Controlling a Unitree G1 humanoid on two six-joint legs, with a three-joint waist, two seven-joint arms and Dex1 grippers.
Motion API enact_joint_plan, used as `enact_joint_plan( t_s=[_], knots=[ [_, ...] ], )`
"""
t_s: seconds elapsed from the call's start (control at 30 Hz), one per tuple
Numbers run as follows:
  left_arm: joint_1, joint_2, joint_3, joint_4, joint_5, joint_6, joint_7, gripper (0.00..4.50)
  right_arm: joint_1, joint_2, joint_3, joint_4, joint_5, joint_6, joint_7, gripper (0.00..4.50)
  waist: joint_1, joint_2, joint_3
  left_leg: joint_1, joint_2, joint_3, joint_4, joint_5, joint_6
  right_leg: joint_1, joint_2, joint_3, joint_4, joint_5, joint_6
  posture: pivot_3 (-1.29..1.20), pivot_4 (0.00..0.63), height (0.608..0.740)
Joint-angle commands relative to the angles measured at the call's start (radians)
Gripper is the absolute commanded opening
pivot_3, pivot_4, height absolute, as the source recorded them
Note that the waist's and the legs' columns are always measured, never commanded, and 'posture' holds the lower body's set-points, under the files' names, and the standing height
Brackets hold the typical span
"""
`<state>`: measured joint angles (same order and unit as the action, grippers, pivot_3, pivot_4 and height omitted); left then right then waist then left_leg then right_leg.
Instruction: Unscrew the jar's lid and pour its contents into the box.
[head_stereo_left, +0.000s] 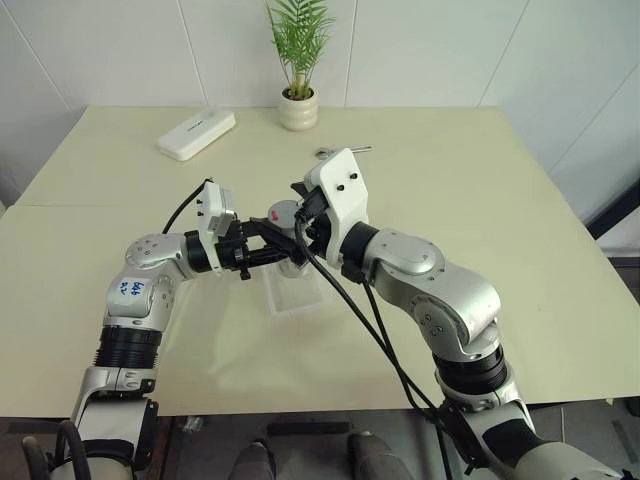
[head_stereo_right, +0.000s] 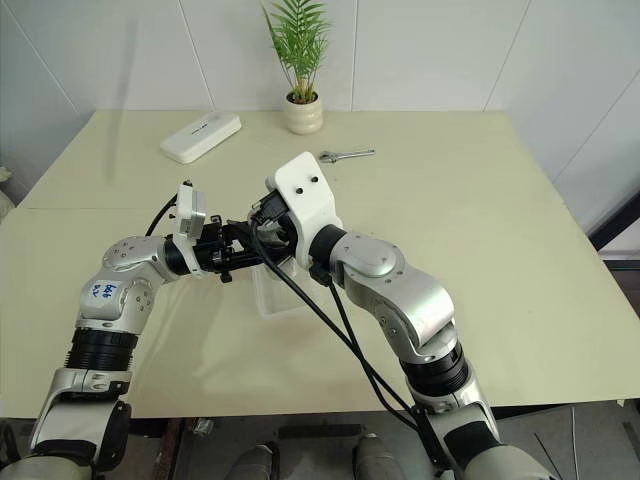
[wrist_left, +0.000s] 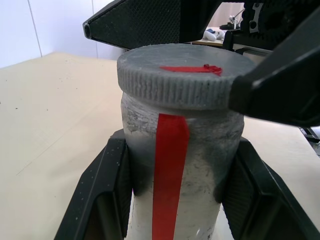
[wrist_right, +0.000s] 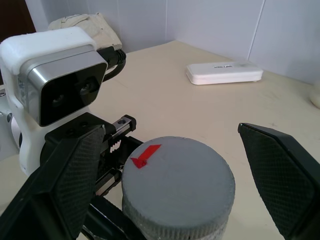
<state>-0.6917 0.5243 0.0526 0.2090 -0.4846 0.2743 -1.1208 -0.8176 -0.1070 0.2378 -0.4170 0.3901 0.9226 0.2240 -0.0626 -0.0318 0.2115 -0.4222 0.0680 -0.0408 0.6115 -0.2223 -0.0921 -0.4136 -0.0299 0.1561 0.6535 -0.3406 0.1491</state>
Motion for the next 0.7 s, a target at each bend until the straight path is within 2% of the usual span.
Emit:
enact_joint_plan(
  t_s=[0.03,0.1,0.13,0.53,0.7],
  knots=[
    [-0.025,0.001,0.021,-0.034,-0.017,-0.007,-0.003,1.96,-0.003,0.016,-0.006,-0.038,-0.005,0.004,-0.007,3.25,0.000,0.000,0.000,0.000,0.000,0.000,0.000,0.000,0.000,0.000,0.000,0.000,0.000,0.000,0.000,0.00,0.150,0.740],
    [-0.026,0.001,0.021,-0.033,-0.017,-0.006,-0.004,1.96,-0.002,0.017,-0.008,-0.042,-0.006,0.004,-0.005,2.58,0.000,0.000,0.000,0.000,0.000,0.000,0.000,0.000,0.000,0.000,0.000,0.000,0.000,0.000,0.000,0.00,0.150,0.740],
    [-0.029,-0.001,0.021,-0.029,-0.017,-0.005,-0.003,1.96,0.006,0.007,-0.001,-0.056,0.000,0.005,0.012,2.55,0.000,0.000,0.000,0.000,0.000,0.000,0.000,0.000,0.000,0.000,0.000,0.000,0.000,0.000,0.000,0.00,0.150,0.740],
    [-0.047,-0.005,0.026,0.006,-0.023,-0.009,-0.032,1.96,0.039,-0.037,-0.016,-0.101,0.083,-0.004,0.161,2.55,0.000,0.000,0.000,0.000,0.000,0.000,0.000,0.000,0.000,0.000,0.000,0.000,0.000,0.000,0.000,0.00,0.150,0.740],
    [-0.076,0.002,0.021,0.066,-0.018,-0.021,-0.101,1.96,0.007,-0.104,-0.033,-0.118,0.174,-0.043,0.349,2.55,0.002,0.000,0.000,0.000,0.000,0.000,0.000,0.000,0.000,0.000,0.000,0.000,-0.001,0.000,0.000,0.00,0.150,0.740]
  ],
)
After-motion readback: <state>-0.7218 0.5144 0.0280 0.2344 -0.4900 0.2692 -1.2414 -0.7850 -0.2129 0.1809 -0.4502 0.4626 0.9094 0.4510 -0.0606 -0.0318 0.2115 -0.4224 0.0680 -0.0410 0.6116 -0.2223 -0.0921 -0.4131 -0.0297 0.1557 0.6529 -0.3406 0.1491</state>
